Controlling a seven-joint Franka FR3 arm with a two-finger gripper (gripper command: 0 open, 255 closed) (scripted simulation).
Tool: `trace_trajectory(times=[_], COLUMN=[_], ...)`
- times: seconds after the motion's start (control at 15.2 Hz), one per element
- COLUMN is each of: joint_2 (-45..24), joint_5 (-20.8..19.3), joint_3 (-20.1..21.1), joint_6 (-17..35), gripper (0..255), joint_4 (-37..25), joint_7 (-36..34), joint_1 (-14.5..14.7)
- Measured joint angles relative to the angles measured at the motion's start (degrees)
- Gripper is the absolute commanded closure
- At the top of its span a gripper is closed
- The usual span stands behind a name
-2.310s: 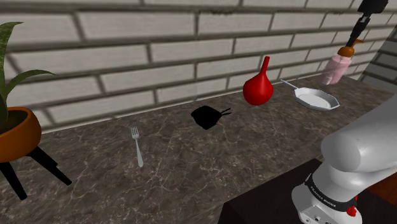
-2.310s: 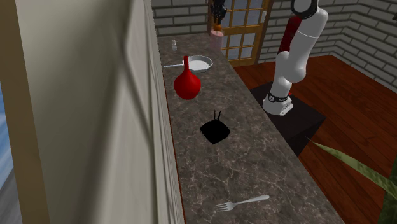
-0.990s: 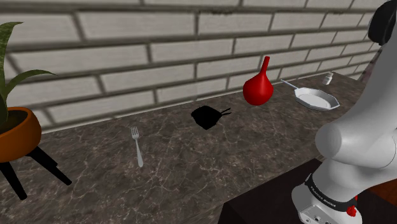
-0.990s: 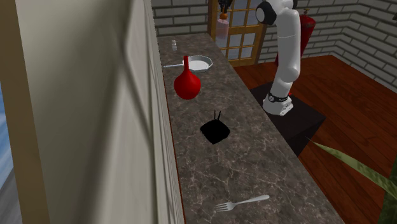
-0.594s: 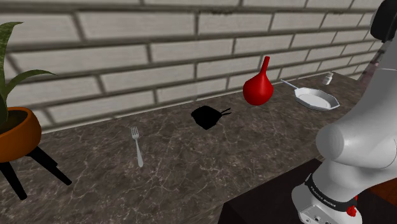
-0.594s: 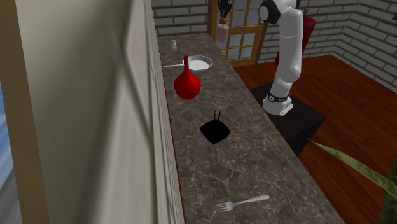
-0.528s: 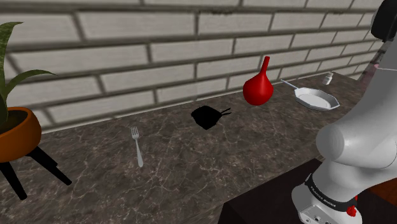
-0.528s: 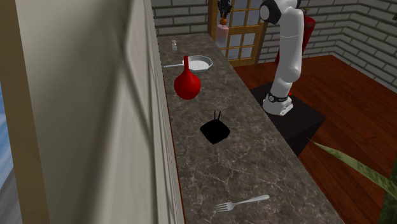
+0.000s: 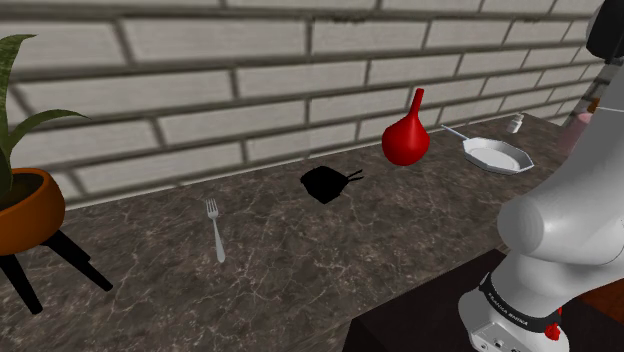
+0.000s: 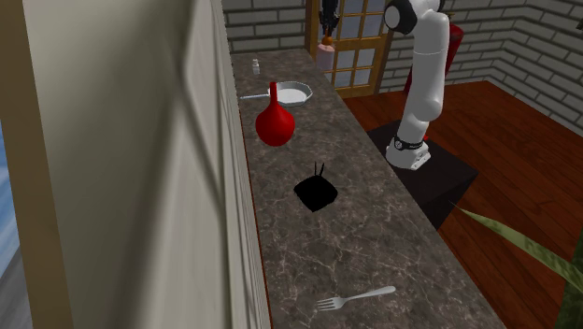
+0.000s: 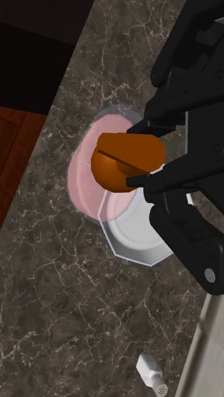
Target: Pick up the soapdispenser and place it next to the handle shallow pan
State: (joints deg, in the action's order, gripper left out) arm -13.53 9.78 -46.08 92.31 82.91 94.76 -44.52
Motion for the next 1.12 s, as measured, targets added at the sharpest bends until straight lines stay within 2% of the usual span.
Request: trace_trajectory(times=[1.12], joint_2=[1.2], joint_5=[-0.6], joint_3=[0.5], joint_6=[13.6], gripper=[255], joint_4=[14.6], joint_7=[0.0], joint_1=[1.8])
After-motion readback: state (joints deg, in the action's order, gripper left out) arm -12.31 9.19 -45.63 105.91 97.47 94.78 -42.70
